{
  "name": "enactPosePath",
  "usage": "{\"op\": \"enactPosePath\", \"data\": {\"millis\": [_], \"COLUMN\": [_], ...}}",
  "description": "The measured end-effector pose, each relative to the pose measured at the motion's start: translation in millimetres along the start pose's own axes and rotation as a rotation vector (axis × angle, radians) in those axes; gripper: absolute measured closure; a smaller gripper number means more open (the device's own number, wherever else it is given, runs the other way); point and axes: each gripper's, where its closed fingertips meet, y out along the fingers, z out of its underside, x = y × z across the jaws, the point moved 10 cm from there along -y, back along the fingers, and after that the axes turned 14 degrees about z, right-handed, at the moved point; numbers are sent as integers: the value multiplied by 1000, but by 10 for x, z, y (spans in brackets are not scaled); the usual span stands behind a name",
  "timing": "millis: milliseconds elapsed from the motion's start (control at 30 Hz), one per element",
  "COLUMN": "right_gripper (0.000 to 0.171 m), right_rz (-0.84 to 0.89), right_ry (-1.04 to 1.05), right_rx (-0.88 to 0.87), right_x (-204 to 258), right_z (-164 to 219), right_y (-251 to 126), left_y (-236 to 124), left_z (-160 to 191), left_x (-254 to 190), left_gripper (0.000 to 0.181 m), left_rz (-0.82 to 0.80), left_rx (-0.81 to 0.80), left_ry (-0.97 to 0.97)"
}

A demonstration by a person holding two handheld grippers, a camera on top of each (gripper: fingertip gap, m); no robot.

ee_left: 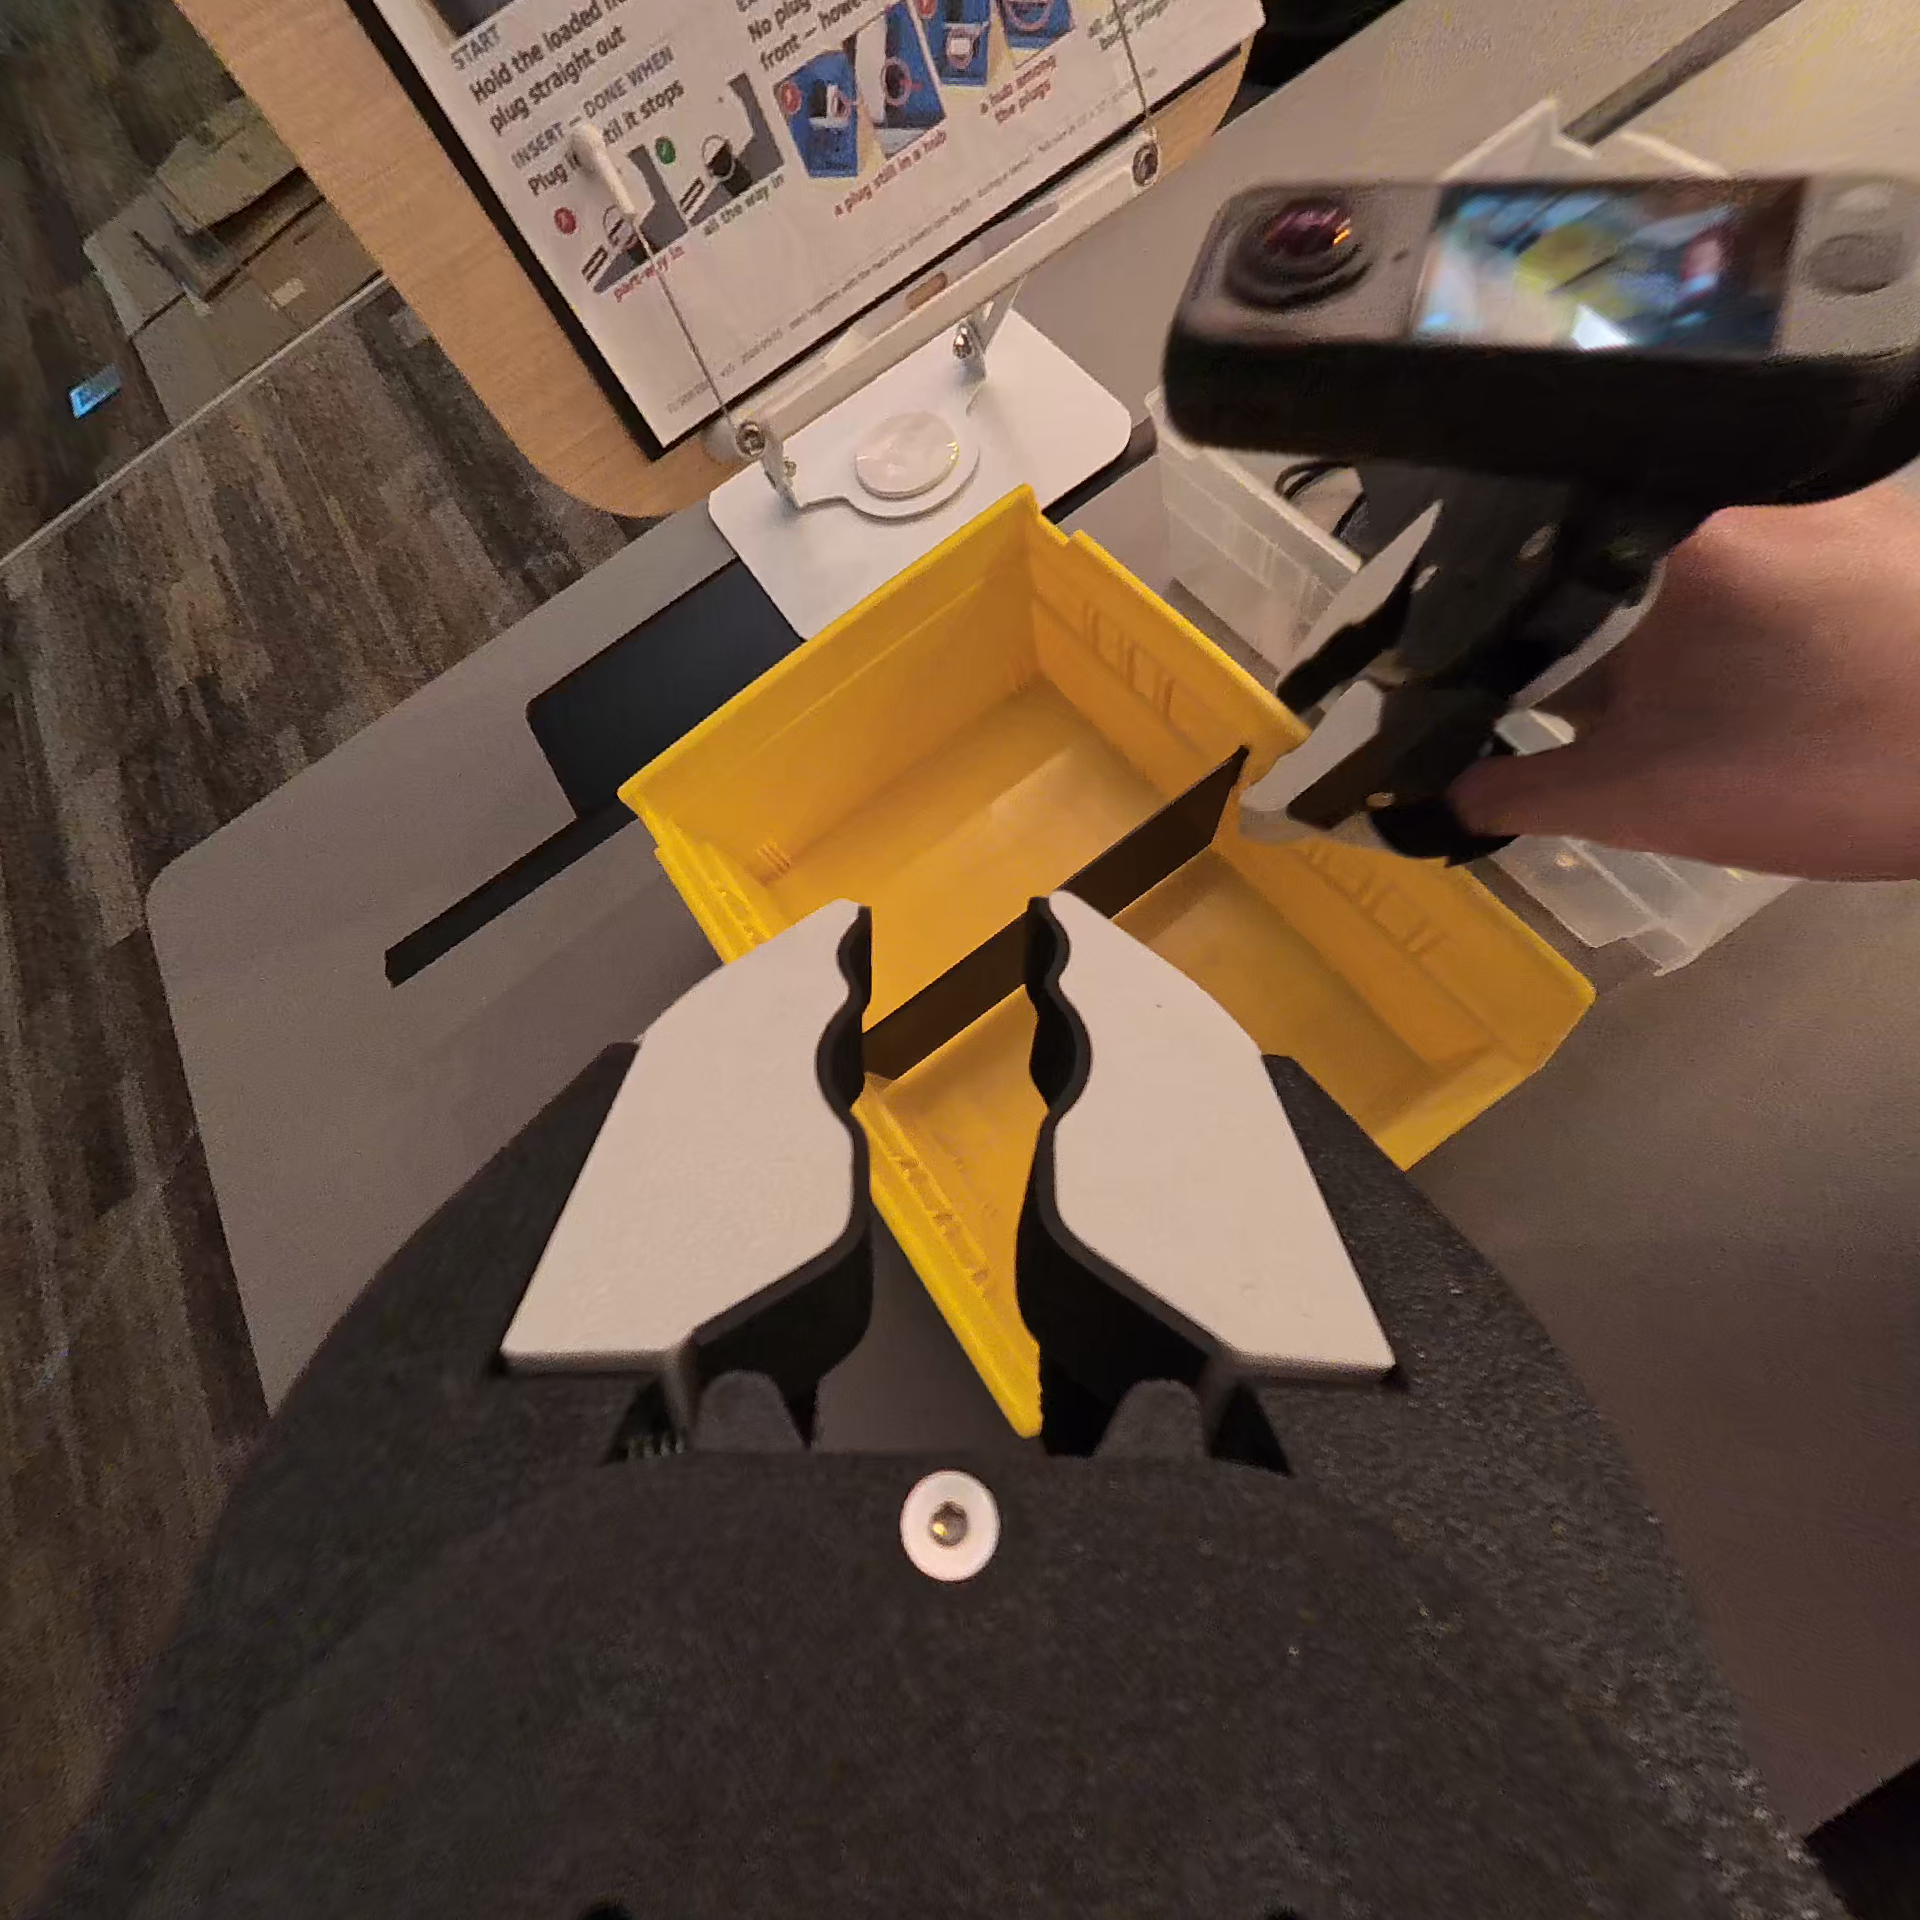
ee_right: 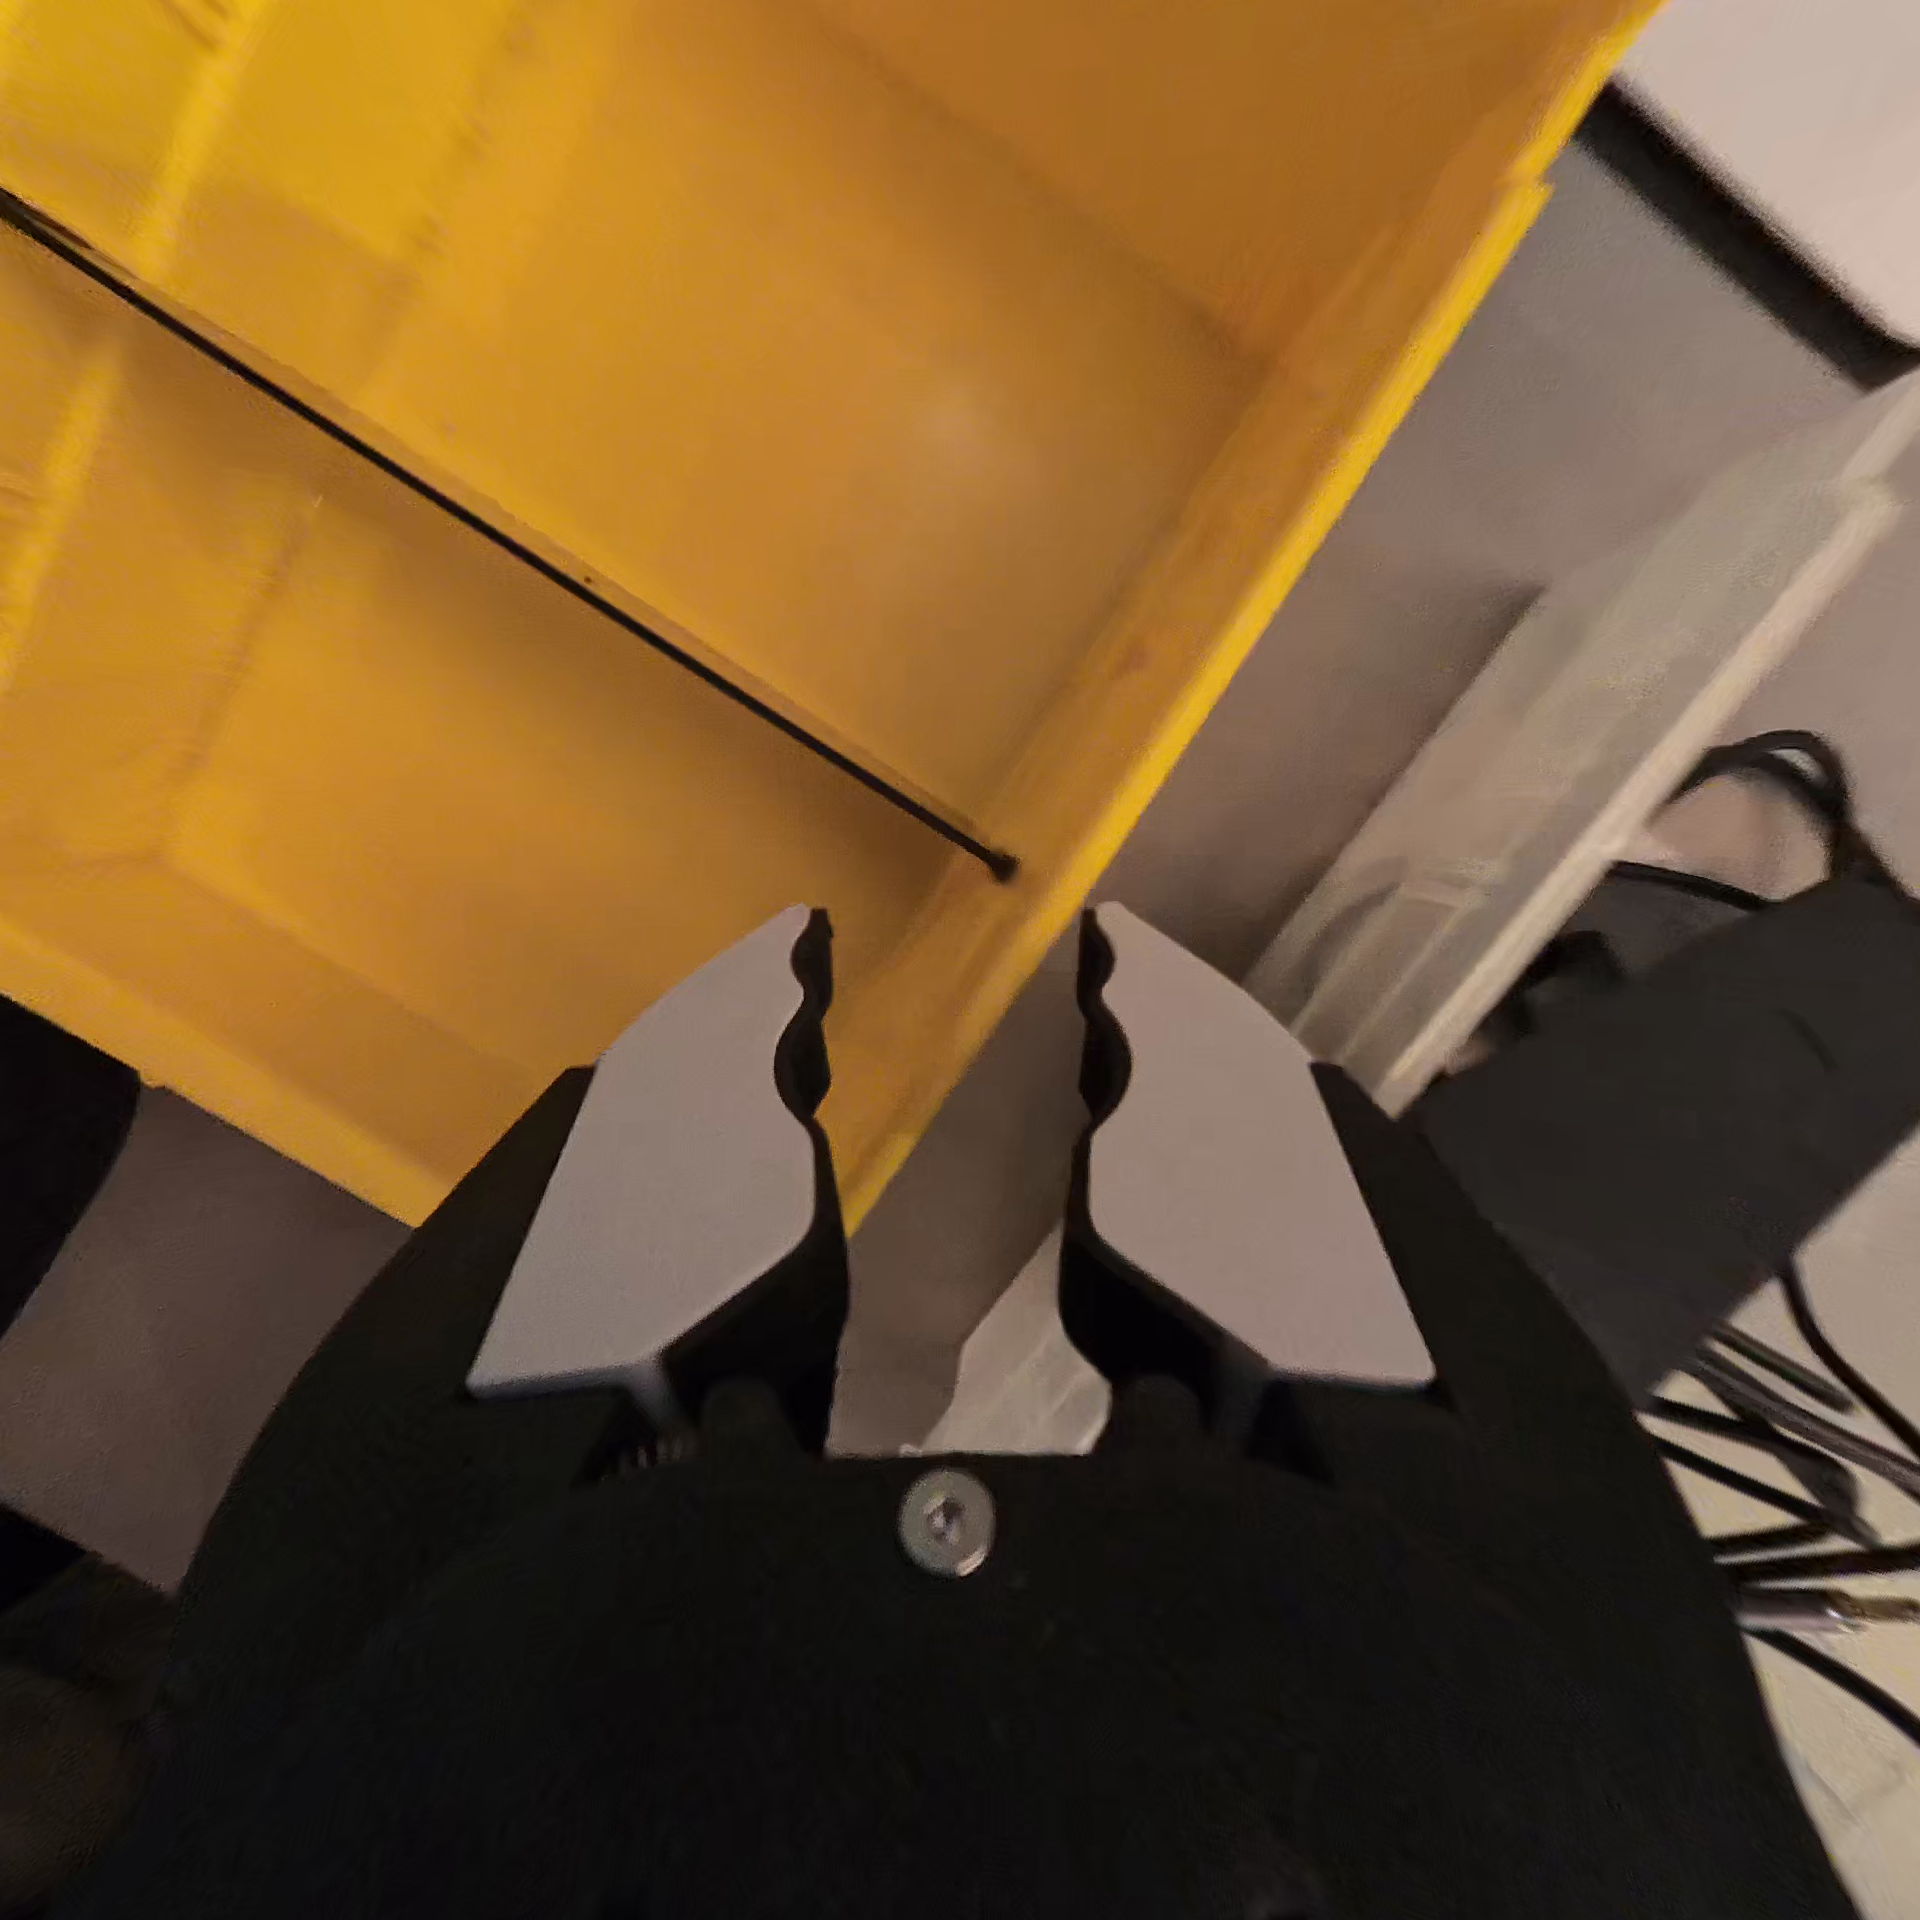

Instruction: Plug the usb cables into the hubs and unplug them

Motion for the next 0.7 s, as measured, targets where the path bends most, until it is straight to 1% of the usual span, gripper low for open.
{"op": "enactPosePath", "data": {"millis": [100,167,200,233,433,567,700], "right_gripper": [126,129,126,131,132,143,146], "right_rz": [8,16,41,76,161,159,138], "right_ry": [2,-9,-13,-3,8,67,77], "right_rx": [90,186,234,207,268,263,289], "right_x": [54,101,119,121,106,51,43], "right_z": [-24,-12,4,-18,-9,3,-9], "right_y": [151,293,354,349,363,362,369], "left_y": [-17,-37,-47,-56,-78,-71,-73], "left_z": [-8,-3,0,3,3,4,0], "left_x": [-6,-7,-8,-10,-40,-78,-102], "left_gripper": [153,153,153,153,154,154,154], "left_rz": [7,7,8,7,10,16,18], "left_rx": [-12,-18,-20,-22,-24,-8,-5], "left_ry": [1,0,0,0,11,27,39]}}
